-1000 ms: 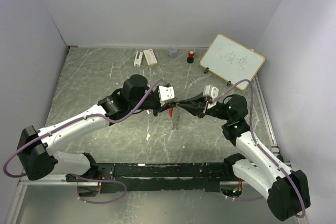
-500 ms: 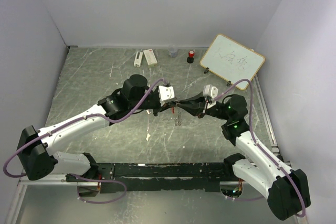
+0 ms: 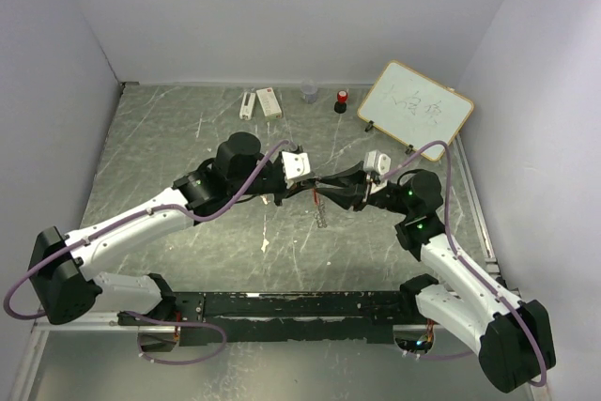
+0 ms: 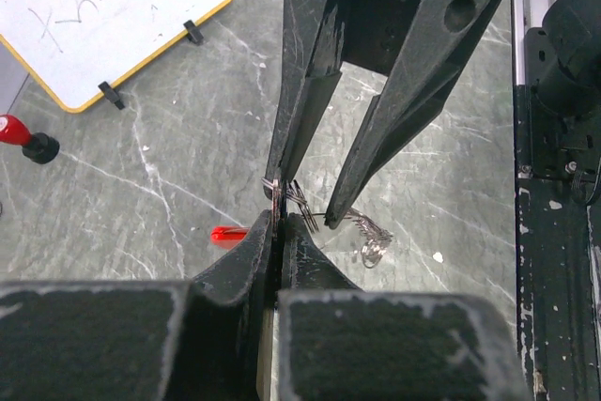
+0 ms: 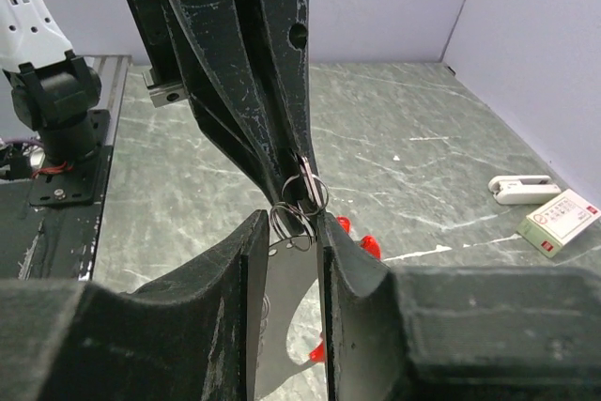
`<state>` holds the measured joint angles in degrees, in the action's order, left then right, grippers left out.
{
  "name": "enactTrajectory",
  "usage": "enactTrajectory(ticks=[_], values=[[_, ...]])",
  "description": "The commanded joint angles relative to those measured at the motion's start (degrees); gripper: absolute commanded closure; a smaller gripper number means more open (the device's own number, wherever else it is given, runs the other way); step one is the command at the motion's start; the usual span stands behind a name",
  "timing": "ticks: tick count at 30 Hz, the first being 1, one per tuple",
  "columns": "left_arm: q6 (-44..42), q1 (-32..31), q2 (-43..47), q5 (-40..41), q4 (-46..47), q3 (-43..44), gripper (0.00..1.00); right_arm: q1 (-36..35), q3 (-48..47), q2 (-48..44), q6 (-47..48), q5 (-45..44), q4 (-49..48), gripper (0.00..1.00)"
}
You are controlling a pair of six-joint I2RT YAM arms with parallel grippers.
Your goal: Put the keys on the keyring
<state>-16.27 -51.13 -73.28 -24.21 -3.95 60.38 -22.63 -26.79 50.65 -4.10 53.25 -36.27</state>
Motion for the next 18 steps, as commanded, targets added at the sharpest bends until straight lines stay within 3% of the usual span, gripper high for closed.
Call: enactTrajectory(ticks=[1, 4, 18], values=[[-0.1, 0.3, 2.1, 0.2, 4.3, 1.1, 0.93, -0.5, 0.4, 0.5, -1.1, -0.1, -2.0, 0.73], [-0.2, 0.2, 2.5, 0.2, 4.5, 0.9, 0.93, -0.5, 0.2, 0.9, -1.2, 0.0, -2.1, 0.73], [0.3, 0.3, 2.3, 4.0, 4.4, -0.4, 0.93, -0.5, 0.2, -1.5, -1.8, -2.1, -2.0, 1.00]])
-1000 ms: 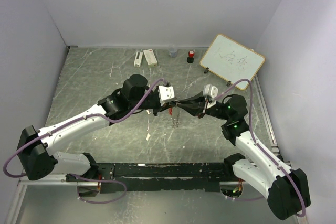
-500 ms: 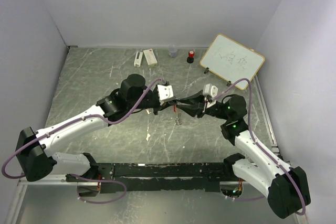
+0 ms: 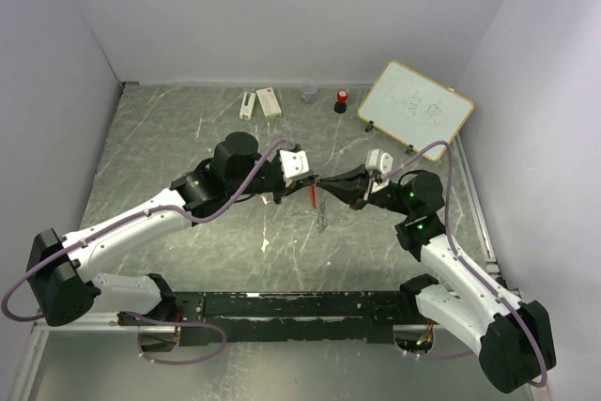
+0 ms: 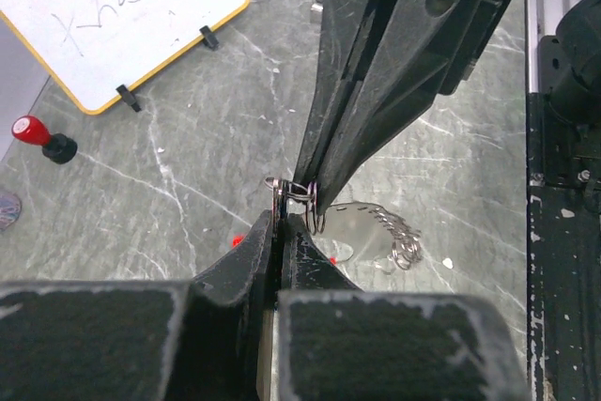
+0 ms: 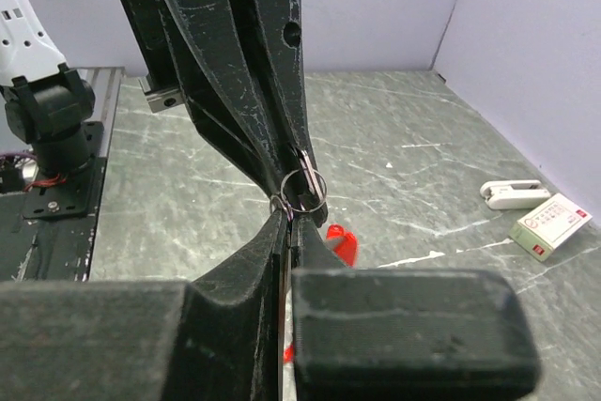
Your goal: Put the keys on the keyring
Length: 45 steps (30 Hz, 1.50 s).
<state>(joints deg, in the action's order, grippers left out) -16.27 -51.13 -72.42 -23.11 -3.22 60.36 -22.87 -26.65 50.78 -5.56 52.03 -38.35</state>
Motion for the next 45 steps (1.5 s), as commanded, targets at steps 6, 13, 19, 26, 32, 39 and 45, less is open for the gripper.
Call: enactTrajectory(ticks=[6, 13, 19, 26, 32, 39, 45], values=[[2.0, 0.5, 3.2, 7.6, 7.2, -3.7, 0.93, -0.3, 1.3, -4.5, -1.9, -5.2, -1.1, 1.00], [4.3, 0.5, 4.4, 8.5, 13.6, -8.0, 0.93, -0.3, 2.9, -3.5, -7.2, -8.1, -7.4, 1.00], [4.8, 0.6, 2.5, 7.2, 14.7, -8.5, 0.93, -0.2, 4.9, -2.5, -11.5, -9.7, -15.7, 1.00], [6.1, 0.5, 0.2, 5.8, 16.6, -9.4, 0.93, -0.2, 6.3, -1.6, -16.0, -10.9, -25.6, 1.00], [7.0, 0.5, -1.0, 5.2, 18.6, -10.2, 0.93, -0.3, 7.5, 1.2, -21.6, -12.8, -36.5, 1.00], [6.9, 0.5, 0.7, 7.8, 18.0, -9.2, 0.93, -0.3, 7.5, 3.6, -24.1, -12.9, -40.4, 1.00], [6.2, 0.6, 3.5, 12.4, 14.4, -7.5, 0.93, -0.3, 7.5, -3.1, -17.8, -17.2, -27.1, 0.70]])
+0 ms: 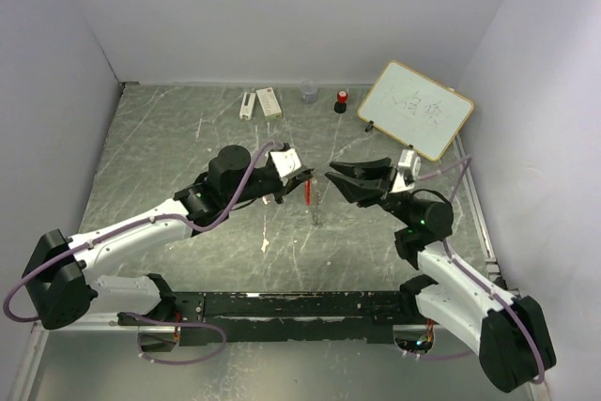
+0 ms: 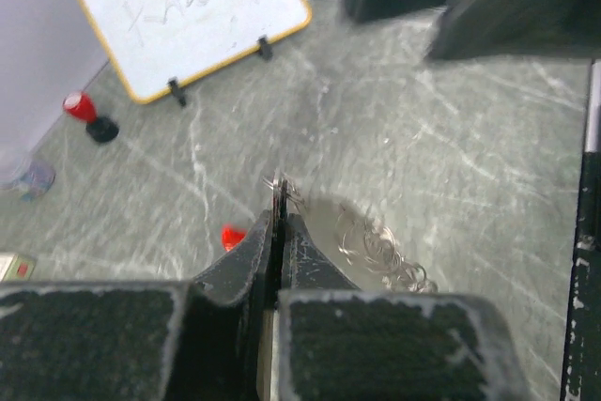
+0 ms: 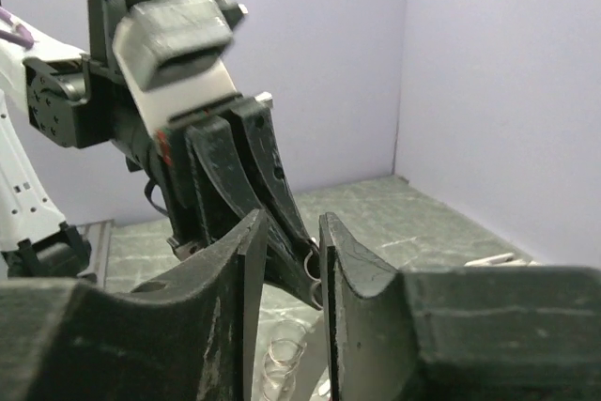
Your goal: Put the keys on the keyring
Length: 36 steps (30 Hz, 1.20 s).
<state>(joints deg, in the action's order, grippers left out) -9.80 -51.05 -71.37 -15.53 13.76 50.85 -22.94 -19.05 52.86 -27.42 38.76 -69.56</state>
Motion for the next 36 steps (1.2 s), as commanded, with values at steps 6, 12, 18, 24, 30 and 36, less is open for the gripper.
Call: enactTrajectory(ticks=[6, 12, 18, 24, 30, 36], values=[[-1.9, 0.5, 3.6, 6.7, -5.2, 4.2, 0.93, -0.2, -0.6, -10.2, 9.3, -6.2, 14.3, 0.66], [-3.1, 0.5, 3.3, 5.6, -6.4, 5.7, 0.93, -0.2, -5.1, -7.2, 14.6, -3.5, 25.3, 0.67], [-4.2, 0.5, 3.0, 1.6, -8.0, 6.8, 0.93, -0.2, -8.5, -5.0, 20.7, -1.7, 32.2, 0.70], [-5.5, 0.5, 2.4, -3.5, -9.6, 7.8, 0.93, -0.3, -9.5, -3.4, 23.1, 1.4, 33.4, 0.72], [-6.4, 0.5, 1.9, -6.9, -10.8, 8.0, 0.93, -0.3, -9.0, -3.1, 24.1, 5.6, 32.1, 0.70], [-6.8, 0.5, 1.6, -7.7, -11.0, 8.2, 0.93, -0.3, -8.4, -3.3, 24.1, 8.5, 30.8, 0.69]])
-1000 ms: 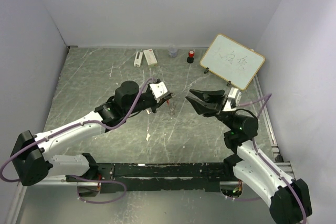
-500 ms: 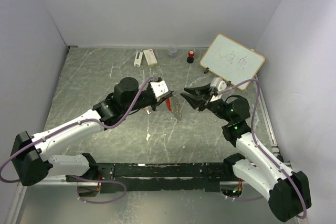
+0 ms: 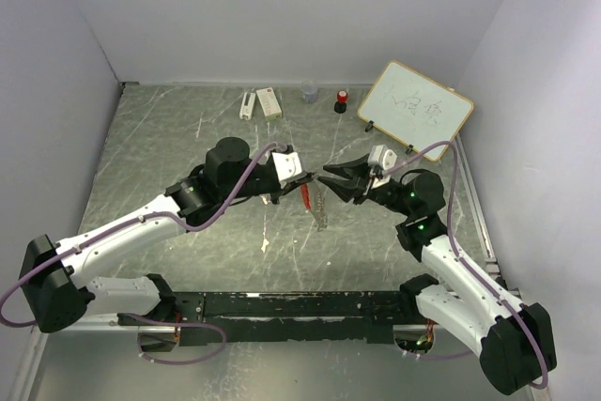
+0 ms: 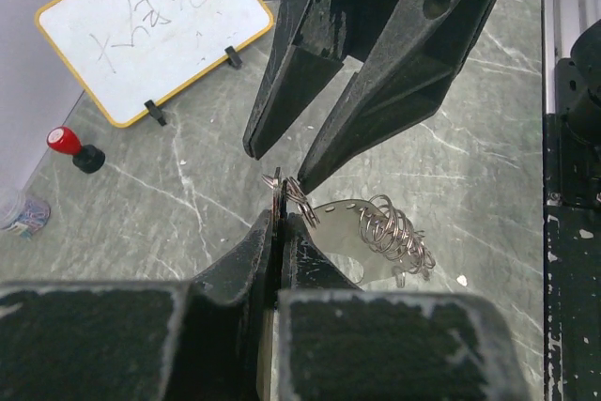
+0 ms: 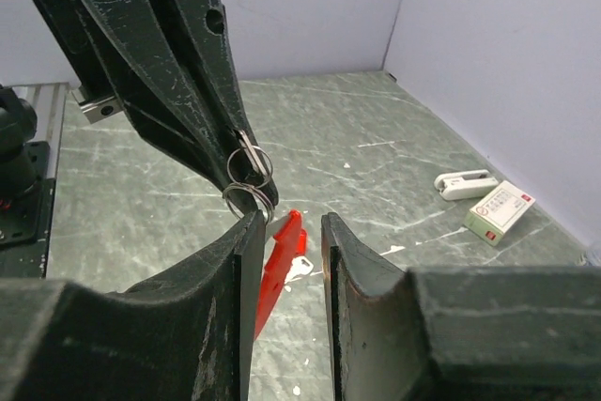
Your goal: Put the keys on the keyring
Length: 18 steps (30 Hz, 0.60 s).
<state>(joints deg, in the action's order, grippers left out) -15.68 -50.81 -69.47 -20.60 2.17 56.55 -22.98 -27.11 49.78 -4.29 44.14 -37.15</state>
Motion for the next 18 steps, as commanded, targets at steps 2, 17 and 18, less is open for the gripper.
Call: enactTrajectory(ticks=[2, 17, 18], values=[[-1.0, 0.2, -0.6, -2.8, 0.5, 2.6, 0.93, -0.3, -0.6, 0.0, 1.0, 4.1, -1.5, 0.69], [-1.1, 0.2, -1.6, -3.2, 0.8, 3.2, 0.93, -0.8, -1.2, 1.0, 1.5, 6.7, -1.0, 0.83], [-1.1, 0.2, -1.6, -3.2, 0.9, 3.2, 0.93, -0.8, -1.2, 0.9, 1.5, 6.7, -0.9, 0.84]])
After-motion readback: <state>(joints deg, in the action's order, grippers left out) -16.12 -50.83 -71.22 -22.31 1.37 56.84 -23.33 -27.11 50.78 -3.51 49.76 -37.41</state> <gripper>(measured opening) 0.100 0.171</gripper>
